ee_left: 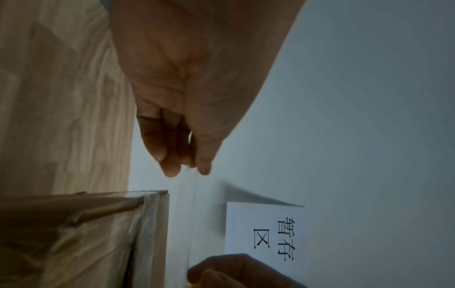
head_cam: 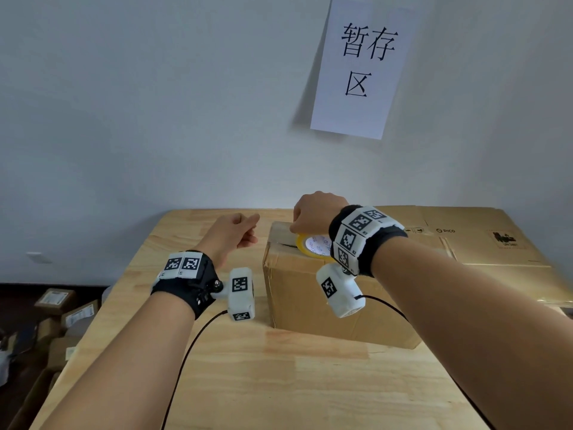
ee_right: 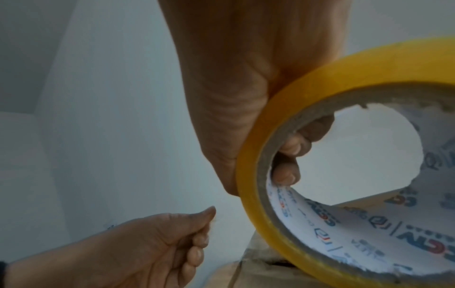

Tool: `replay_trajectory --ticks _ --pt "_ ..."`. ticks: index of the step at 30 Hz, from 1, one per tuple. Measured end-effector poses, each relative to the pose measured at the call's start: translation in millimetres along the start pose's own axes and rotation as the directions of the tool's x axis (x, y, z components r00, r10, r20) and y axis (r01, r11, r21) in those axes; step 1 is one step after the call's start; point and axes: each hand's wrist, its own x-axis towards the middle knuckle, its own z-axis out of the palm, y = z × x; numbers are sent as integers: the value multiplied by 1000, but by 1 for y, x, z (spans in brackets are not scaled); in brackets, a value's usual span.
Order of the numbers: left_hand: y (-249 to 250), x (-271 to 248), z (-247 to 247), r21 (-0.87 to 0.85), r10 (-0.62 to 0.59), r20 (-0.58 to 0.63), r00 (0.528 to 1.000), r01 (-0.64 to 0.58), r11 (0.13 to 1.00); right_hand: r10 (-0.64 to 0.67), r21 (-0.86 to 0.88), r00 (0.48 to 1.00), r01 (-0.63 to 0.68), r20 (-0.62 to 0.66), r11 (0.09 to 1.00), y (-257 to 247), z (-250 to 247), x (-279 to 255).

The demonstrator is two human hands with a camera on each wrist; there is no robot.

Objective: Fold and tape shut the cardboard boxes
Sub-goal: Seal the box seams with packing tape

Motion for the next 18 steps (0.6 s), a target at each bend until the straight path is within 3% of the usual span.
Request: replay_trajectory --ticks 8,18 --pt "-16 4 -2 234 173 -40 984 -159 959 12 -108 1000 -10 20 994 -14 1 7" --pt "-46 12 -1 70 146 -4 989 -146 987 15 -214 1000 -11 18 977 -24 4 14"
